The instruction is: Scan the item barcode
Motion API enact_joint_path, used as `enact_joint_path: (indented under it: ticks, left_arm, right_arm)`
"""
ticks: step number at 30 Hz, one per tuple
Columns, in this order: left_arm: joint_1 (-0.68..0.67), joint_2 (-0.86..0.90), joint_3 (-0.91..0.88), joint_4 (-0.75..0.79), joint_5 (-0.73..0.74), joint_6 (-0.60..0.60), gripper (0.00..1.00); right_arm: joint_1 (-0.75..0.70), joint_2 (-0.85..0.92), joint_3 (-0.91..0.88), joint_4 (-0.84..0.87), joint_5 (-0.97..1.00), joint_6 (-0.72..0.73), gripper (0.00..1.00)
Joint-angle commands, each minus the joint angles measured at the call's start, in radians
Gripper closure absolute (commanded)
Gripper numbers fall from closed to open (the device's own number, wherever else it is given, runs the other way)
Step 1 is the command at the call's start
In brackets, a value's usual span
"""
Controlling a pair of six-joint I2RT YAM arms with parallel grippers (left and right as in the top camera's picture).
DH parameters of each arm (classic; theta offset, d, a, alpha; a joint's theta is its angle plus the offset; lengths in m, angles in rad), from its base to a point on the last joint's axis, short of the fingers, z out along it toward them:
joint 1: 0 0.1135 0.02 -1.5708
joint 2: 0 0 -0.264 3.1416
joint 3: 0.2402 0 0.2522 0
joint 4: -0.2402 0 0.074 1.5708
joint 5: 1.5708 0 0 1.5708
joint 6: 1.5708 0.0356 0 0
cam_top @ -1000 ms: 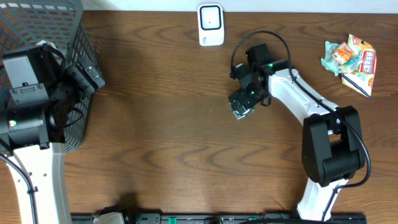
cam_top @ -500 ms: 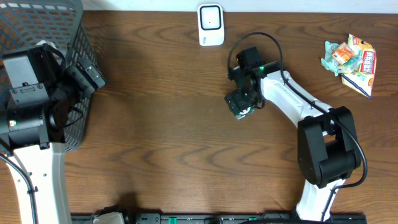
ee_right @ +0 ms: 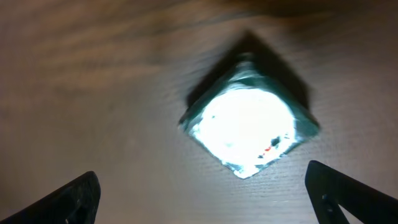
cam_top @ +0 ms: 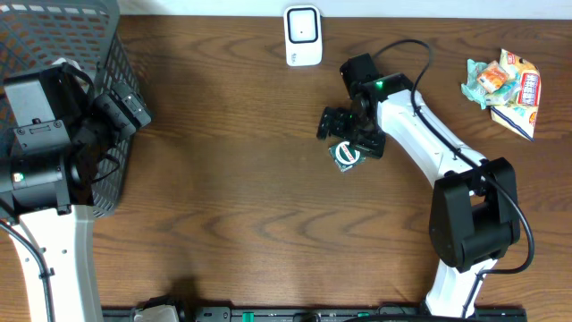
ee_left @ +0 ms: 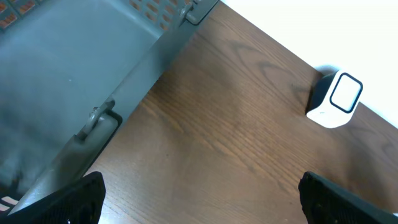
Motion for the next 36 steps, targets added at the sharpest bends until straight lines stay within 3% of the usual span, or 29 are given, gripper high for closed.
enact_joint_path:
  ticks: [1,7,12,15,23,36]
  left_arm:
    - [0.005,0.000,0.001,-0.003,-0.010,0.013,0.02]
    - [0.005,0.000,0.001,-0.003,-0.010,0.013,0.02]
    - [0.005,0.000,0.001,-0.003,-0.010,0.013,0.02]
    - [0.005,0.000,0.001,-0.003,-0.010,0.013,0.02]
    - [0.005,0.000,0.001,-0.003,-0.010,0.013,0.02]
    - [0.005,0.000,0.001,-0.003,-0.010,0.013,0.02]
  right_arm:
    - [0.024,-0.022,-0.047,0.038,0.102,0.365,0.03]
    - [0.025,-0.022,-0.107,0.079,0.140,0.514,0.04]
    - [0.023,-0.022,-0.172,0.128,0.191,0.518,0.04]
    - [0.025,-0.022,-0.208,0.183,0.190,0.506,0.15]
    - [0.026,-0.022,-0.286,0.285,0.163,0.502,0.16]
    - [0.024,-0.023,-0.228,0.309,0.050,0.234,0.41]
